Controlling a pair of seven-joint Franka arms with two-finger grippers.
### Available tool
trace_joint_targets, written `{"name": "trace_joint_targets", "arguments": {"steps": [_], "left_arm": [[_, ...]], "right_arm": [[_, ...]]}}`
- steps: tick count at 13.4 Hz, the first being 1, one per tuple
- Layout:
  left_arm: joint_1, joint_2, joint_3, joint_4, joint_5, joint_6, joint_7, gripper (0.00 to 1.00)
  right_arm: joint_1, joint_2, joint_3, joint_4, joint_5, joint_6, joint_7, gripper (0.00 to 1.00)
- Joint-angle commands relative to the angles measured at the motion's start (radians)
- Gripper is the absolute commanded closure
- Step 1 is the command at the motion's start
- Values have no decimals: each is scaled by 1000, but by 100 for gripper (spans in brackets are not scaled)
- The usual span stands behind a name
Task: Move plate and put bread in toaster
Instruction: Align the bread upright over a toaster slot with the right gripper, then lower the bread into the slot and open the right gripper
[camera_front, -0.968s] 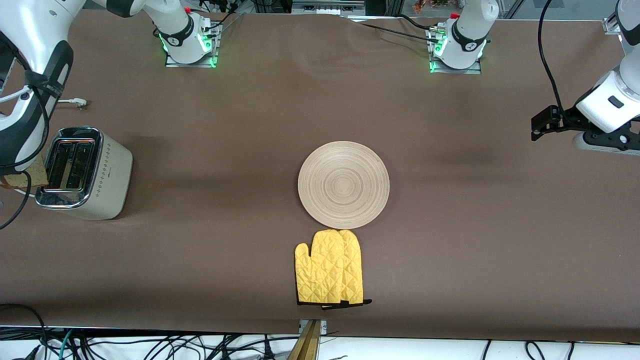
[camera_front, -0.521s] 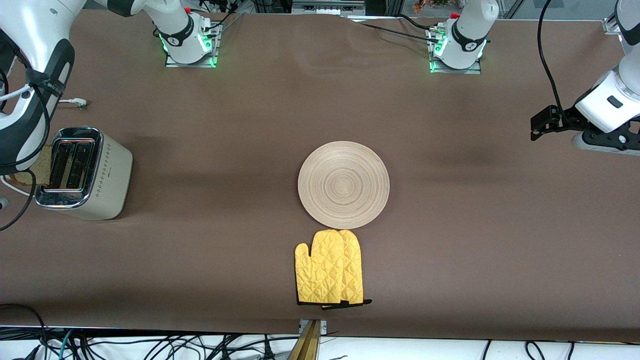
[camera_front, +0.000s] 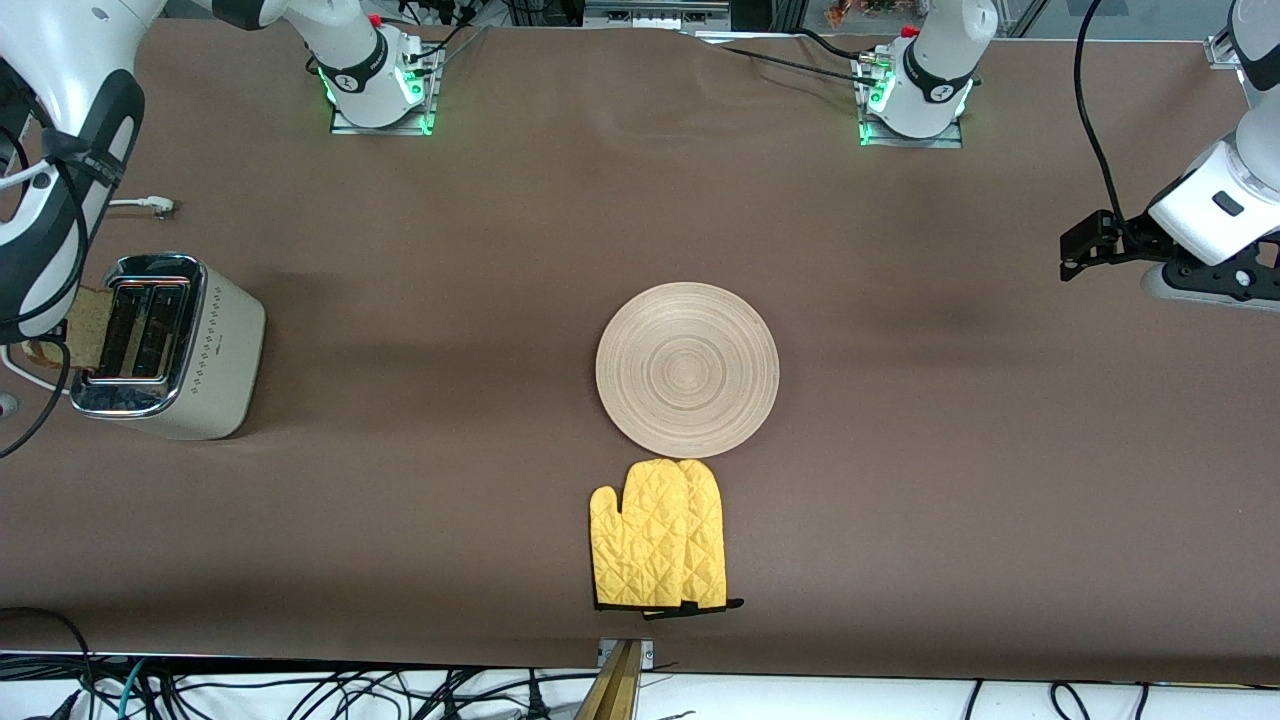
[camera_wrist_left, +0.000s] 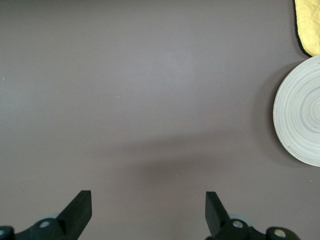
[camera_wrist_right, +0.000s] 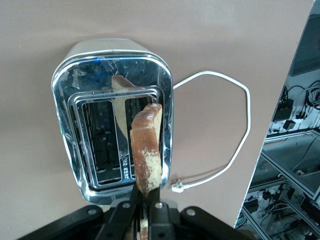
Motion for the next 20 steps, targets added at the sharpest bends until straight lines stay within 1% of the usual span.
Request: {"name": "trace_joint_targets", "arguments": {"steps": [1,7,10,14,16,20], "left_arm": [[-6,5,-3,24,28,-21,-18,0],[-6,5,-11,24,28,-21,-30,0],[-6,5,-11,24,28,-23,-29,0],[-6,5,-11,24,28,-23,-30,0],[-6,5,-11,24,28,-23,-30,0],[-6,5,-11,24,28,-23,-30,0]], "right_arm": [[2,-21,1,0,15,-24,8,100],[-11,-19,6,0,18,-6,1,100],[-28,-16,8,-2,18,31,-29,100],[-40,-11,8,-2,18,45,-34,100],[-40,-4,11,-9,19,80,-31,100],[-41,13,14,-19,53,102,-25,100]]}}
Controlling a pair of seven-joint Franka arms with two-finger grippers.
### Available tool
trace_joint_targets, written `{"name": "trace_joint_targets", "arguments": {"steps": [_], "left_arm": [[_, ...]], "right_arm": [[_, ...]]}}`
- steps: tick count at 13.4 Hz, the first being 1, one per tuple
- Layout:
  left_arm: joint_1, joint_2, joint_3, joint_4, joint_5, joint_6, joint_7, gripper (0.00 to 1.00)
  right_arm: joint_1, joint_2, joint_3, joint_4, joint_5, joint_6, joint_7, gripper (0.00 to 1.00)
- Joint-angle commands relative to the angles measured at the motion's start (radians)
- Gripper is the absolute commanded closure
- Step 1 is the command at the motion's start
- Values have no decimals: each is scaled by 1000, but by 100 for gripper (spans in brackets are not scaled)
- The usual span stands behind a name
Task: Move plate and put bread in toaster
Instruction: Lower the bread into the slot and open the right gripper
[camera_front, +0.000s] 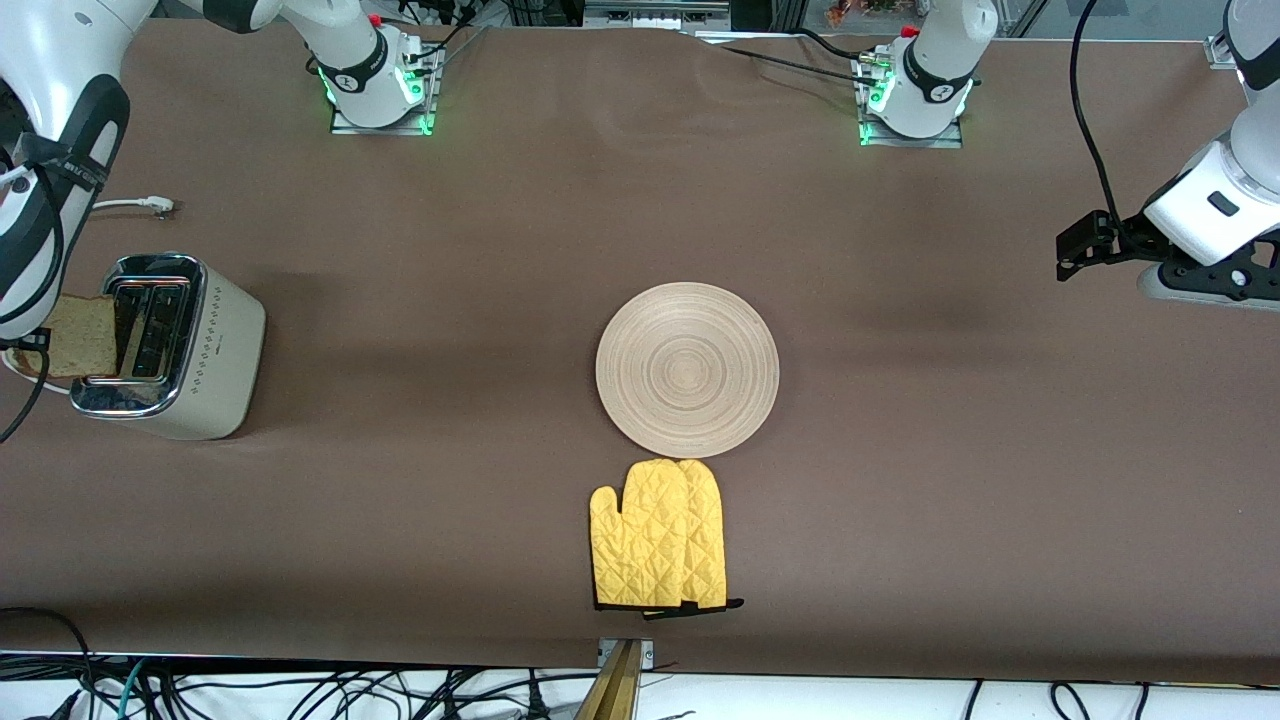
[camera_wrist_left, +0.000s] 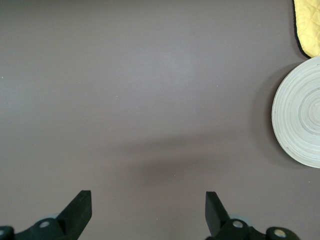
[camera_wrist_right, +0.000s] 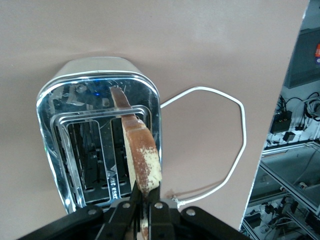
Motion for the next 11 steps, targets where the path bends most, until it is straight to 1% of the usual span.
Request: {"name": "trace_joint_targets", "arguments": {"steps": [1,4,6,9,10,11], "left_arm": [[-5,5,-5,24,28,-22,-15,0],[-5,5,-6,24,28,-22,-15,0],[-5,5,-6,24,28,-22,-15,0],[-5,5,-6,24,28,-22,-15,0],[-5,5,-6,24,28,-22,-15,0],[-5,5,-6,24,28,-22,-15,0]], "right_arm": [[-6,4,5,-19,38,18,-8,100],[-6,4,8,-75,52,80,-13,100],[-14,4,31,-103,55,117,-15,100],[-51,4,70,-106,57,136,-13,100],[-52,4,71,-106,57,136,-7,53],[-51,4,71,-106,57,134,-5,48]]}}
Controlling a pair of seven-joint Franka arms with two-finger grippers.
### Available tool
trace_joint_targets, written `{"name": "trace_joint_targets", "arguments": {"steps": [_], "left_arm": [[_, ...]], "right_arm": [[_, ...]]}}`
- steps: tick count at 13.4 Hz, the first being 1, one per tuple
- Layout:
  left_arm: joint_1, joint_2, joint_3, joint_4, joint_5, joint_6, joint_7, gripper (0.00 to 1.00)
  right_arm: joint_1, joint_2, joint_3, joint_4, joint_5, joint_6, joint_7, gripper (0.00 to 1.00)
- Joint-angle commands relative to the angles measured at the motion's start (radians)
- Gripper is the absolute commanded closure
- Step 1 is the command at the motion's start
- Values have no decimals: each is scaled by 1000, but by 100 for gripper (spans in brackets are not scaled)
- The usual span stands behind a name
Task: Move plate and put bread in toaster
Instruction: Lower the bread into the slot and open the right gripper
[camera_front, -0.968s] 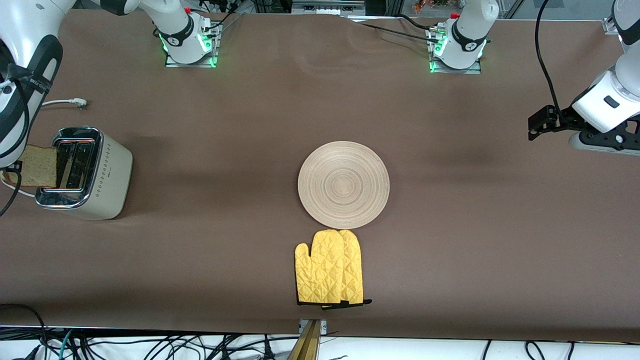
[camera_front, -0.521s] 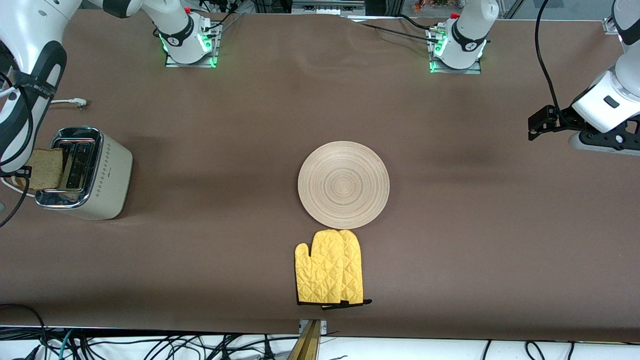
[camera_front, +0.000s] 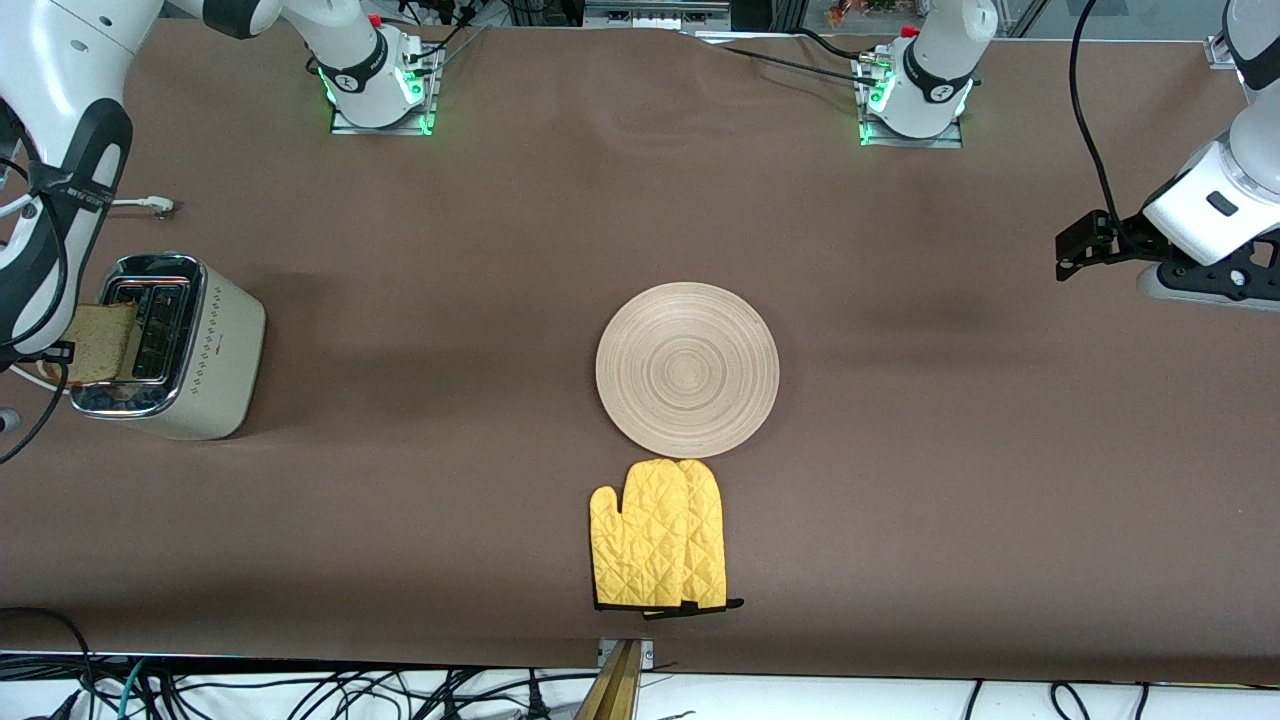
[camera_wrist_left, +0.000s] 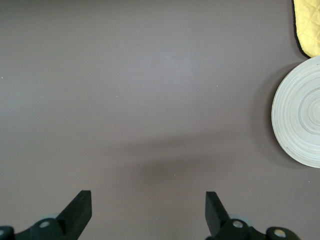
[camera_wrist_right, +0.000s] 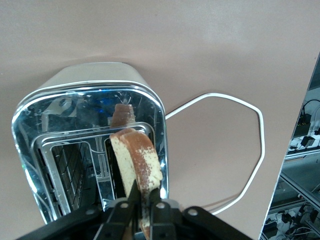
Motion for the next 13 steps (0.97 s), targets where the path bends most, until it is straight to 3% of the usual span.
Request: {"name": "trace_joint_targets", "arguments": {"steps": [1,5,6,7,8,13], "left_arm": [[-5,5,-5,24,28,-22,-15,0],[-5,5,-5,24,28,-22,-15,0],[-5,5,-5,24,28,-22,-15,0],[-5,5,-5,24,28,-22,-15,0],[-5,5,-4,24,28,-22,-15,0],[-5,5,-5,24,28,-22,-15,0]], "right_arm": [[-12,-6,27,-14,22,23,-4,48],[1,-14,24,-11,17,12,-5,43],[2,-17,23,-8,12,11,-10,32],[4,-22,20,-4,9,-6,-16,10],[4,-32,18,0,8,-24,-20,0],[48,-91,26,35,58,-81,-17,0]]}}
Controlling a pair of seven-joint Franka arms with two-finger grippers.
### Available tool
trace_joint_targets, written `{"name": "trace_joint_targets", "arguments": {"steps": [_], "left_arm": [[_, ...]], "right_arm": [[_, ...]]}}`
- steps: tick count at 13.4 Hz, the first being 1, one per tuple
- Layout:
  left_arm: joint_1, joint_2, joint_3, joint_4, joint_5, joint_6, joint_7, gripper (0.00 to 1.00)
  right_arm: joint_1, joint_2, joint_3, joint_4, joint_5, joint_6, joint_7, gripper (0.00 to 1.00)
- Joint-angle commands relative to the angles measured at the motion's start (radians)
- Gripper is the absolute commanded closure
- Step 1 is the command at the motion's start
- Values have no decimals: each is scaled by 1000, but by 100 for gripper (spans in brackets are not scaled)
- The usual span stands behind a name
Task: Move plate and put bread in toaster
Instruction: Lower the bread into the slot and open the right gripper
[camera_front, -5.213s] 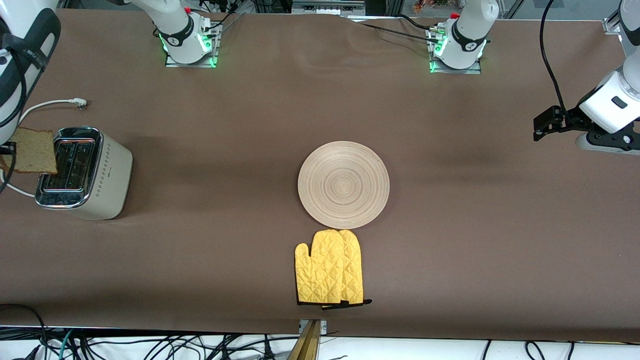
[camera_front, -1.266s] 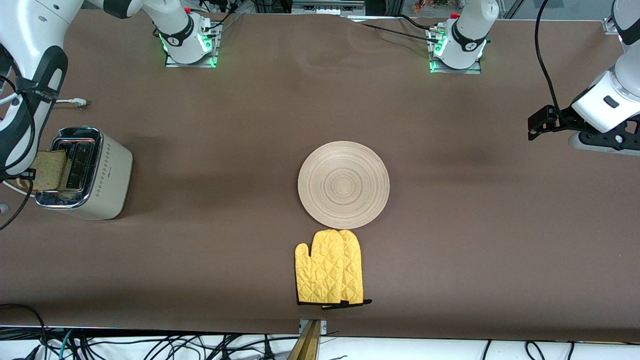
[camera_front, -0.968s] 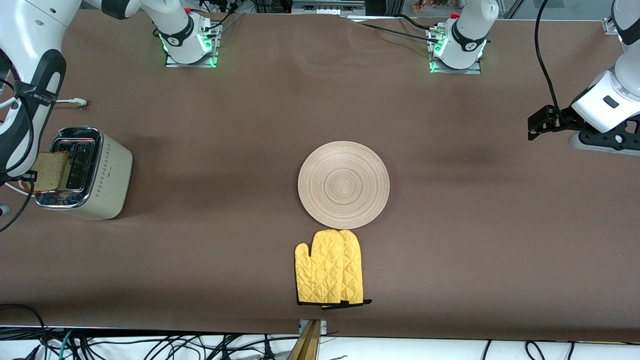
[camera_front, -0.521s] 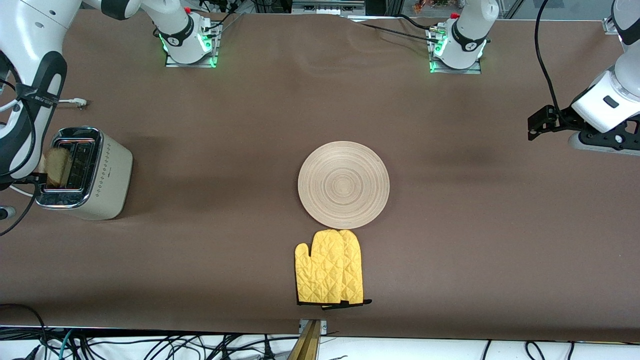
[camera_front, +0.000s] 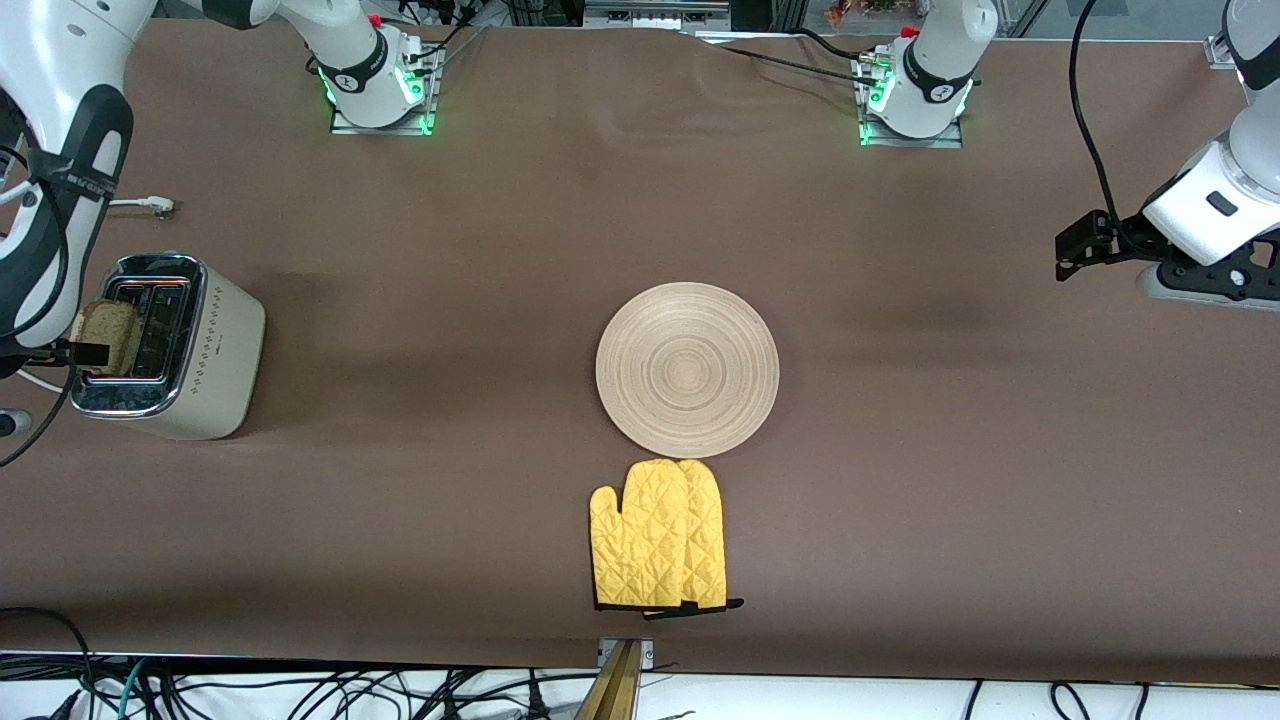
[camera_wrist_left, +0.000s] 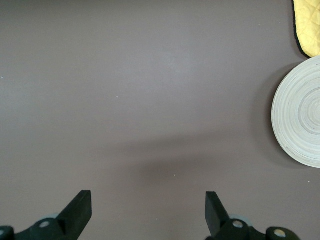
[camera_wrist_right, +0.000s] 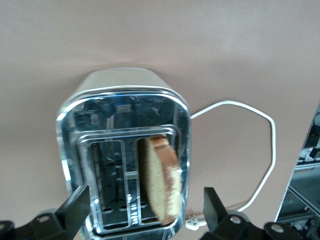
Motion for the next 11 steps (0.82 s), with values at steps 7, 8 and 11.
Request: {"name": "trace_joint_targets", "arguments": {"steps": [7,8,11], "left_arm": [[-5,5,-2,26,28,-22,-15,0],[-5,5,-2,26,28,-22,-15,0],[-5,5,-2,26,28,-22,-15,0]], "right_arm": [[151,-46,-12,91,166,-125,-9,0],[155,-66,1,91,174,-127,-6,0],[14,-237,292,30,122,-112,2,0]]}}
